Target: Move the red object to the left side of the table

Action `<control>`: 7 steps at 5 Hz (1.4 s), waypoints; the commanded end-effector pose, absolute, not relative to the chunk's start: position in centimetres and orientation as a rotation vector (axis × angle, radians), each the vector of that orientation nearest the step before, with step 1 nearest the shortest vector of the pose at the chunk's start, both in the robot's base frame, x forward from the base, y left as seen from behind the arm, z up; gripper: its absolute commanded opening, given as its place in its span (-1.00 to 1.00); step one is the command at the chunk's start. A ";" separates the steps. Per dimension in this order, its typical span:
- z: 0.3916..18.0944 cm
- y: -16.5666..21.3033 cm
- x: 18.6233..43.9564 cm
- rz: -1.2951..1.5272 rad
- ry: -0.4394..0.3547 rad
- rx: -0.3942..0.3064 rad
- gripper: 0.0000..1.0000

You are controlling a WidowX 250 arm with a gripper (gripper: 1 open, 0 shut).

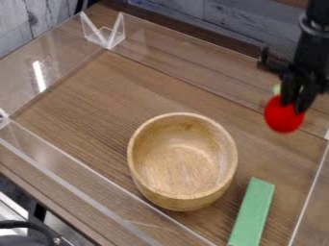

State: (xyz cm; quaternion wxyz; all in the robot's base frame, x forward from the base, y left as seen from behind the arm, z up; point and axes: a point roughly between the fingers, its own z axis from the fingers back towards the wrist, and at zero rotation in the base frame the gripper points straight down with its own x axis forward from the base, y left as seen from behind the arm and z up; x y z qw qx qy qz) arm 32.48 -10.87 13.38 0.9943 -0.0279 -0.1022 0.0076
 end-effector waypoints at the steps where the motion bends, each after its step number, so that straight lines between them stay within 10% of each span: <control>1: 18.3 -7.0 32.2 0.102 -0.298 -0.061 -1.00; 3: 19.8 2.2 30.9 0.309 -0.296 0.004 -1.00; 7: 14.4 7.3 28.2 0.376 -0.271 0.074 -1.00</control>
